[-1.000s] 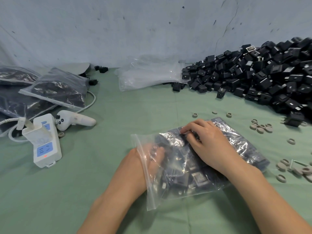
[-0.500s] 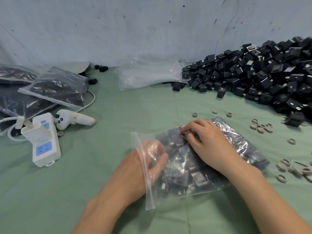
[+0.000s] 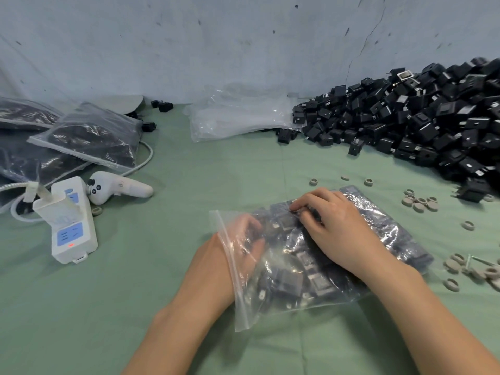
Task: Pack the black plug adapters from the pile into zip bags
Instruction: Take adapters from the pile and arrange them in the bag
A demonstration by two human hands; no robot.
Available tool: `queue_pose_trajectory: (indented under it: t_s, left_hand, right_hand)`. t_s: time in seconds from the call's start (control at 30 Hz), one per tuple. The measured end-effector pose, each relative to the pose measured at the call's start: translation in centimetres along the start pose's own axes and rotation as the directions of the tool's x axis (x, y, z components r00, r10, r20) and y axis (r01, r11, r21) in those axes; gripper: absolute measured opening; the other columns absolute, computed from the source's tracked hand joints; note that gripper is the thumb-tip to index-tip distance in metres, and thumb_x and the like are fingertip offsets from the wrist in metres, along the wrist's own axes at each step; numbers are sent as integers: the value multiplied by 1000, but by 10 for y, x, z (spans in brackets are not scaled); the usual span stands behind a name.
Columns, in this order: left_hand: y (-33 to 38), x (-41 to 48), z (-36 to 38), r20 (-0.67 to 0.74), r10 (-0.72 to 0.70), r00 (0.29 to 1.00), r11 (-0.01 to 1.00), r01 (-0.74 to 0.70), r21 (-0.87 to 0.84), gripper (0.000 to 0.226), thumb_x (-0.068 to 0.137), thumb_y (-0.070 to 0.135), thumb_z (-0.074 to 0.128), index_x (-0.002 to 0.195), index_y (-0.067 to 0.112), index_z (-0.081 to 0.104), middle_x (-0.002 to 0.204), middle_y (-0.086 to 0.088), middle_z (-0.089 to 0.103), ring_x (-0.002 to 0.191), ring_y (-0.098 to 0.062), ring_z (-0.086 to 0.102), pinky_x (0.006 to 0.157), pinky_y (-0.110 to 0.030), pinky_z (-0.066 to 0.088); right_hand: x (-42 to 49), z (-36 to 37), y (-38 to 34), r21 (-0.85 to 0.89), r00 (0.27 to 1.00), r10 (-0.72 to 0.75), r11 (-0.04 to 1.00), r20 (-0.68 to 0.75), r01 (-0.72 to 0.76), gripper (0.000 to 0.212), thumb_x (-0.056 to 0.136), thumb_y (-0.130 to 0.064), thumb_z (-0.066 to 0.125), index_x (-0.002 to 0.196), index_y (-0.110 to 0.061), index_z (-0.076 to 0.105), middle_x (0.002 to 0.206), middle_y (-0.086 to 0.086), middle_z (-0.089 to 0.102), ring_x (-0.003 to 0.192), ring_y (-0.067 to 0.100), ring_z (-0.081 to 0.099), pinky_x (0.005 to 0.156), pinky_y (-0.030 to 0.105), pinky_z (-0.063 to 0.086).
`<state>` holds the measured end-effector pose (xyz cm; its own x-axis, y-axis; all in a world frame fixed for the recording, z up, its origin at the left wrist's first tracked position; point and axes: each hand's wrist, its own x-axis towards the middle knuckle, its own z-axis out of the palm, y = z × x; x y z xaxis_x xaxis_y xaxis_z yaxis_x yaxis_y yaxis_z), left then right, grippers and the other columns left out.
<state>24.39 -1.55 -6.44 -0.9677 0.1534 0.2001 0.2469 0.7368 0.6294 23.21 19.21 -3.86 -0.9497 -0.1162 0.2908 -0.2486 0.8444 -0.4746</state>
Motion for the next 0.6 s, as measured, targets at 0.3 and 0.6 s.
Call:
queue_pose_trajectory:
  t_s: [0.3, 0.6]
  left_hand:
    - [1, -10, -28, 60, 60, 996, 970, -44, -239, 22, 102, 40, 48, 114, 46, 66, 100, 29, 68, 90, 12, 63, 77, -10, 46]
    - [-22, -45, -75, 192, -53, 980, 993, 73, -97, 35, 77, 62, 60, 105, 43, 66, 99, 26, 56, 76, 5, 54, 71, -7, 39]
  right_hand:
    - [0, 0, 0, 11, 1000, 5, 1000, 2, -5, 23, 101, -31, 47, 112, -30, 68, 113, -15, 58, 104, 10, 44, 101, 38, 39]
    - [1, 0, 0, 16, 1000, -4, 1000, 2, 4, 24, 99, -31, 47, 110, -30, 68, 114, -14, 58, 106, 12, 45, 102, 40, 39]
